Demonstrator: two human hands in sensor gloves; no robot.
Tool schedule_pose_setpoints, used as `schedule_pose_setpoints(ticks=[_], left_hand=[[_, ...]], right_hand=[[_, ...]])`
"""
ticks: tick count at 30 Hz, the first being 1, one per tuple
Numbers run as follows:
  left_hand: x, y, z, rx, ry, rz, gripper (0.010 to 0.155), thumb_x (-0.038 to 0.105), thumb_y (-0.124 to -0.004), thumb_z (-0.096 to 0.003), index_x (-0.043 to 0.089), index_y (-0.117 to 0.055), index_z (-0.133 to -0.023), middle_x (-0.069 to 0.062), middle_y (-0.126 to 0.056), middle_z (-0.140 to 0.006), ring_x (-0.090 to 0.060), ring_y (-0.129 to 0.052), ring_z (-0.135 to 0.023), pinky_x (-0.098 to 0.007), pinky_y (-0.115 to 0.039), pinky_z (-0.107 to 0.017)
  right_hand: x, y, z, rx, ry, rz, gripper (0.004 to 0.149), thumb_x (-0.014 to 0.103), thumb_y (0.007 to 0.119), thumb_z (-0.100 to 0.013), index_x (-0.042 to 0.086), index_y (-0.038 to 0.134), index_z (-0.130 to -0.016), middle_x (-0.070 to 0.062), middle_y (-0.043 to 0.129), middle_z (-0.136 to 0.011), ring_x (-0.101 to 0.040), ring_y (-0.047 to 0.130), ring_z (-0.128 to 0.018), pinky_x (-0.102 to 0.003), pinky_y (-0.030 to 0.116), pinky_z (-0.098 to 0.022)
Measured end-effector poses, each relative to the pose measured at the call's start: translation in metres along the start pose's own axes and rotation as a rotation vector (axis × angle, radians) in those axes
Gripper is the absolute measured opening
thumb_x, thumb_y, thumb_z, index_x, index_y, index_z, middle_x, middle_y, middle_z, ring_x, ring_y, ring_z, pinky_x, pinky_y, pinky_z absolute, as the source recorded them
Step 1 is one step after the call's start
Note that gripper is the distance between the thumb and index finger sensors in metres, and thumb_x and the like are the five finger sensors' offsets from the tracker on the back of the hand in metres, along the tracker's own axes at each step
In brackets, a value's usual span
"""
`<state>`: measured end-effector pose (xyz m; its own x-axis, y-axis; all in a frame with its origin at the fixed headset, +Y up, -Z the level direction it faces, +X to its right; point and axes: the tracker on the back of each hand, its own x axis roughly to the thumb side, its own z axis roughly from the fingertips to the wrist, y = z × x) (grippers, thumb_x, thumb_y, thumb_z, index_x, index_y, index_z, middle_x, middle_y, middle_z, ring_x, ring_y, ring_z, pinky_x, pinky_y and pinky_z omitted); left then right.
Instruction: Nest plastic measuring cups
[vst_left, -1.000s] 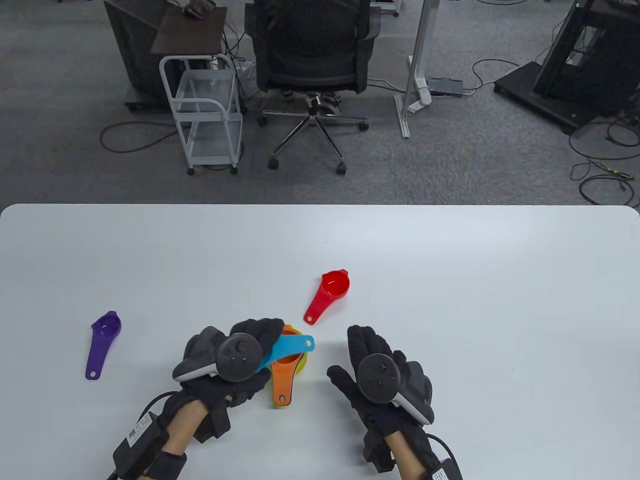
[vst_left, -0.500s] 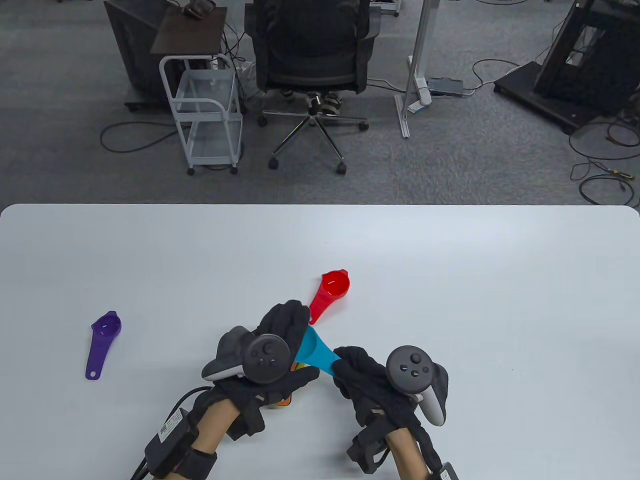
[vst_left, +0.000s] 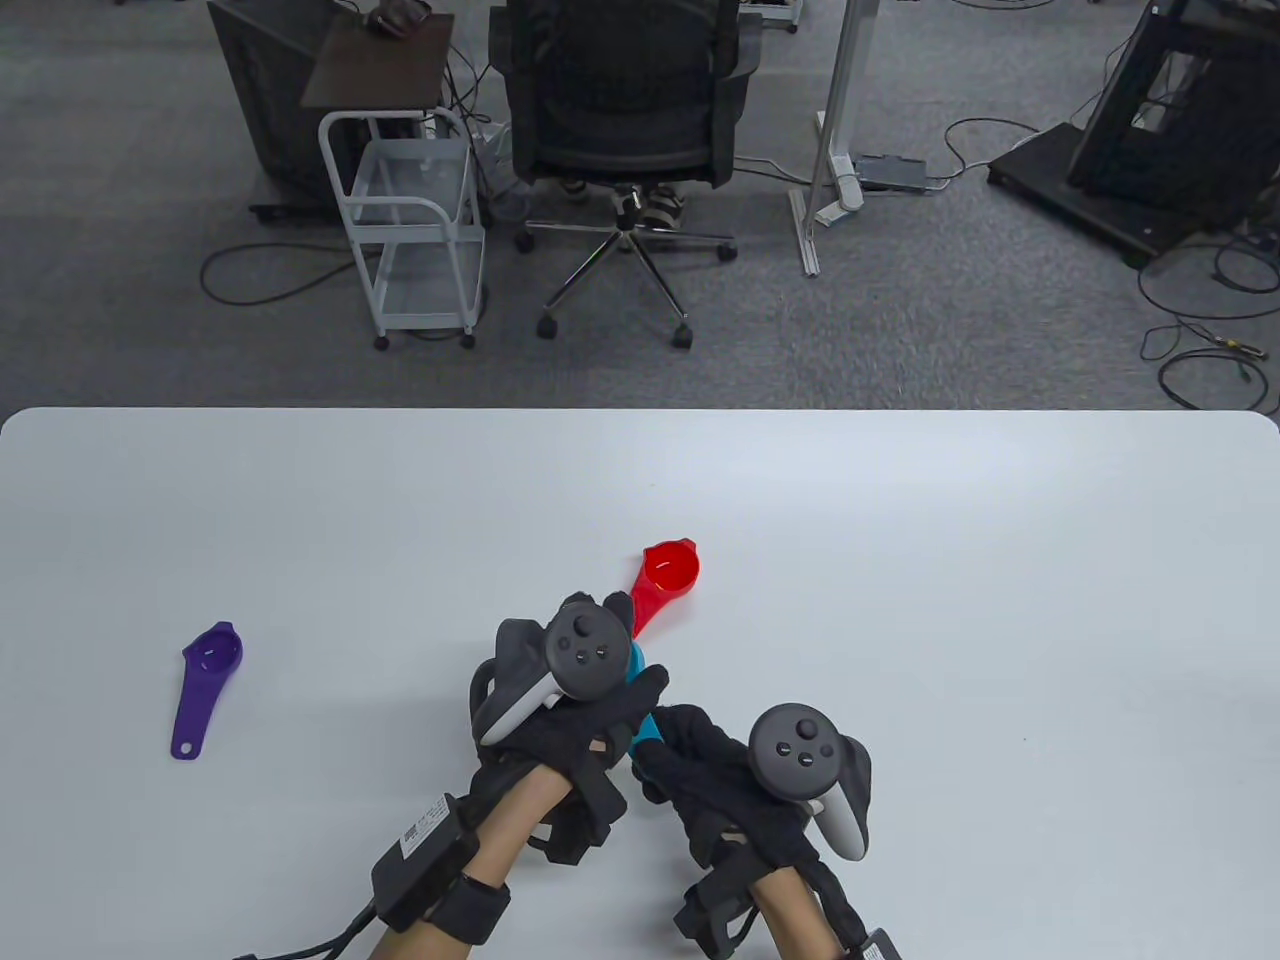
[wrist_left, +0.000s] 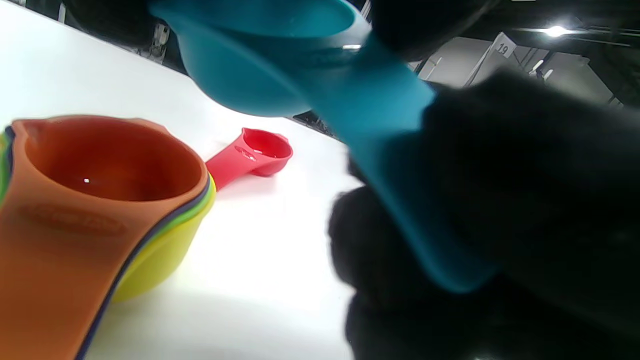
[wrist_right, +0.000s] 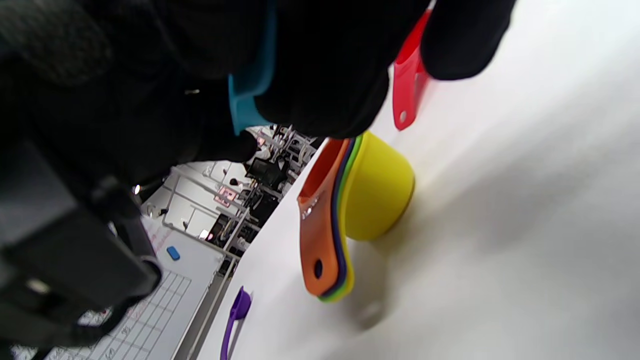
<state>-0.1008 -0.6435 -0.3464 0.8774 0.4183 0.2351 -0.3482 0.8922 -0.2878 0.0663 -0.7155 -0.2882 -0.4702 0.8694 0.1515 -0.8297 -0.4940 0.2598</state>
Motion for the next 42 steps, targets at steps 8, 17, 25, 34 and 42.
schedule_pose_setpoints(ticks=[8, 17, 25, 34, 42], left_hand=[[-0.002, 0.004, 0.000, -0.008, -0.011, 0.019, 0.083, 0.039, -0.073, -0.0588, -0.004, -0.029, -0.114, -0.042, -0.022, -0.114, -0.068, -0.044, -0.096, -0.076, -0.058, -0.060], [-0.016, 0.003, -0.003, -0.059, 0.032, -0.142, 0.082, 0.037, -0.073, -0.0588, -0.003, -0.028, -0.114, -0.042, -0.021, -0.114, -0.068, -0.040, -0.096, -0.077, -0.053, -0.061], [-0.020, -0.027, -0.017, -0.165, 0.048, -0.294, 0.081, 0.035, -0.074, -0.0585, 0.001, -0.027, -0.115, -0.039, -0.023, -0.116, -0.067, -0.039, -0.099, -0.078, -0.050, -0.063], [-0.029, -0.035, -0.025, -0.201, 0.074, -0.310, 0.082, 0.035, -0.074, -0.0588, 0.002, -0.024, -0.115, -0.037, -0.022, -0.118, -0.066, -0.036, -0.100, -0.077, -0.047, -0.065], [-0.031, -0.045, -0.031, -0.236, 0.085, -0.329, 0.082, 0.035, -0.074, -0.0590, 0.004, -0.022, -0.115, -0.035, -0.021, -0.119, -0.064, -0.034, -0.102, -0.076, -0.045, -0.067]], right_hand=[[0.005, 0.005, 0.000, 0.040, -0.044, 0.005, 0.048, 0.036, 0.070, -0.060, 0.013, 0.061, -0.101, -0.007, 0.086, -0.086, -0.021, 0.094, -0.066, -0.063, 0.068, -0.066], [0.003, -0.029, 0.010, -0.078, 0.087, 0.417, 0.080, 0.055, 0.052, -0.060, 0.008, 0.022, -0.118, -0.040, 0.019, -0.119, -0.066, 0.018, -0.100, -0.082, 0.026, -0.066], [-0.013, -0.033, 0.005, -0.060, 0.218, 0.630, 0.088, 0.060, 0.049, -0.057, 0.009, 0.010, -0.116, -0.041, 0.004, -0.116, -0.065, 0.001, -0.095, -0.081, 0.015, -0.064], [-0.014, -0.029, 0.003, -0.023, 0.237, 0.650, 0.089, 0.061, 0.049, -0.056, 0.008, 0.009, -0.116, -0.041, 0.004, -0.116, -0.065, 0.001, -0.095, -0.081, 0.014, -0.064], [-0.020, -0.031, 0.002, 0.001, 0.269, 0.638, 0.091, 0.061, 0.049, -0.056, 0.006, 0.008, -0.115, -0.042, 0.004, -0.116, -0.065, 0.001, -0.095, -0.081, 0.014, -0.064]])
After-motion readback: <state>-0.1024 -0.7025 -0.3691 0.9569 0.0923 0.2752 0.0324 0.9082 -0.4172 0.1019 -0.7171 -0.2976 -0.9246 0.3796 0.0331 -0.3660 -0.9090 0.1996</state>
